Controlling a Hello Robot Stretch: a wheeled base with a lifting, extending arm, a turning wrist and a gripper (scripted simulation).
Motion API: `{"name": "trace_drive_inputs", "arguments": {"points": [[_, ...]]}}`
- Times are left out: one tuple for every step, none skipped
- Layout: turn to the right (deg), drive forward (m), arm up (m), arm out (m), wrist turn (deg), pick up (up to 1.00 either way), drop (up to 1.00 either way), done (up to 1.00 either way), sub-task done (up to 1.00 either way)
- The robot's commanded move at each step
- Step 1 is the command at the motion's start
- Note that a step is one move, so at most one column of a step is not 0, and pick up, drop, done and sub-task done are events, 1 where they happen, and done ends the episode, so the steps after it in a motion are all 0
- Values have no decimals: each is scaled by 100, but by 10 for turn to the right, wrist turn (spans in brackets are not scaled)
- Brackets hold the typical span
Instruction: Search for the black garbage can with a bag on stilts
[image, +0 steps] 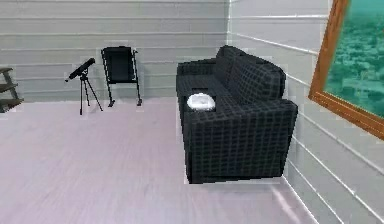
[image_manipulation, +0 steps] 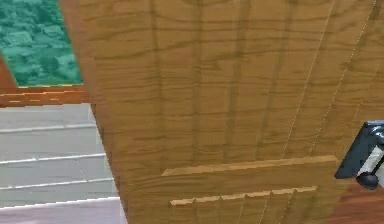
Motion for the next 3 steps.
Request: {"name": "trace_drive_inputs", "arguments": {"points": [[180, 0, 0, 0, 0, 0, 0, 0, 0], [0, 30, 0, 0, 0, 0, 0, 0, 0], [-390, 0, 0, 0, 0, 0, 0, 0, 0]]}}
